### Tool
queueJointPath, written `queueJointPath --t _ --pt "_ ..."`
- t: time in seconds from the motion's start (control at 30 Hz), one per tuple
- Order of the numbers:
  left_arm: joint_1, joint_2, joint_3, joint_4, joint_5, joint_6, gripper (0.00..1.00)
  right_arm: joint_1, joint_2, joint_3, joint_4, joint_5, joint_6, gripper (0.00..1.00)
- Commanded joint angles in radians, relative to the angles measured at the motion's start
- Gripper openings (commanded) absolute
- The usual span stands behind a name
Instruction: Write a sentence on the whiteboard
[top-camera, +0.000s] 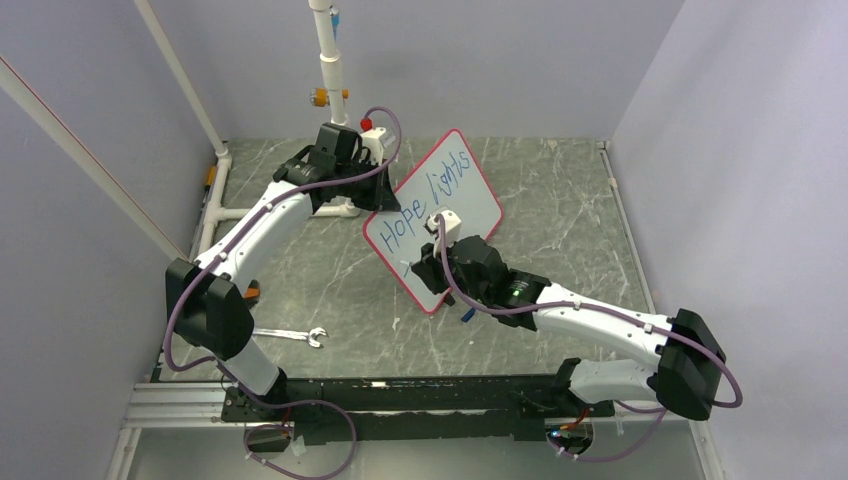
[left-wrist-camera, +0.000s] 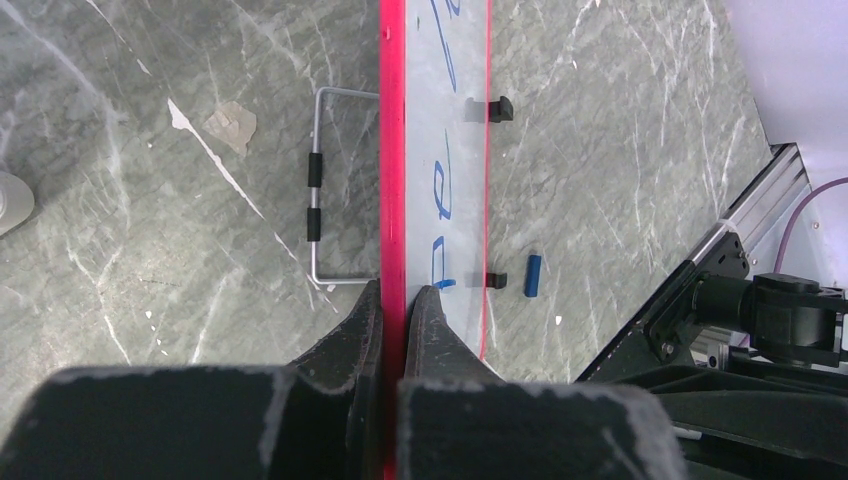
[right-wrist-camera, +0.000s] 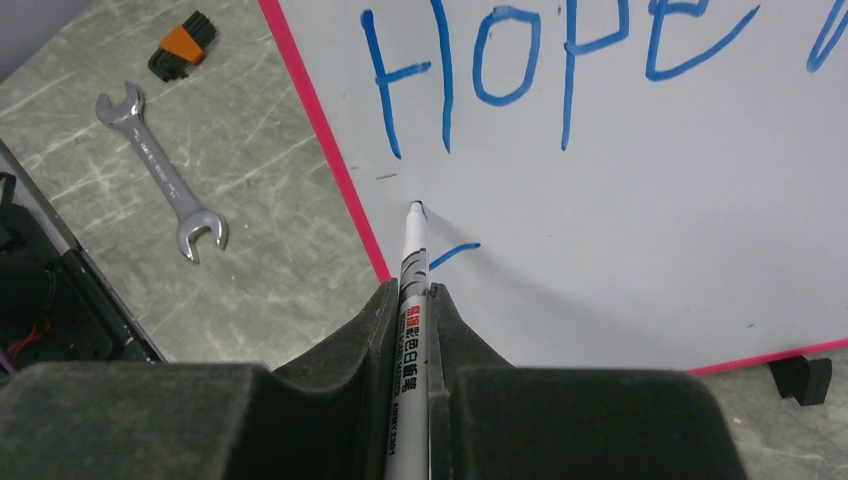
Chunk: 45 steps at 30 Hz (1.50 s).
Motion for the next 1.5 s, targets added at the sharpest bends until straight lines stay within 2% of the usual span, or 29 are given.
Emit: queueJointPath --t 0.0,0.87,1.47 --pt "-0.003 0.032 -0.019 -0.084 -0.217 0.153 0.00 -0.001 0.021 0.065 0.035 0.006 0.003 0.00" --pt "-0.003 0.021 -0.021 -0.082 -0.211 0.152 0.00 0.011 -0.034 -0.105 -0.011 0.001 0.061 0.00" --pt "-0.003 0.016 -0.020 -0.081 -0.211 0.152 0.00 0.015 -0.045 -0.151 -0.027 0.043 0.080 0.00"
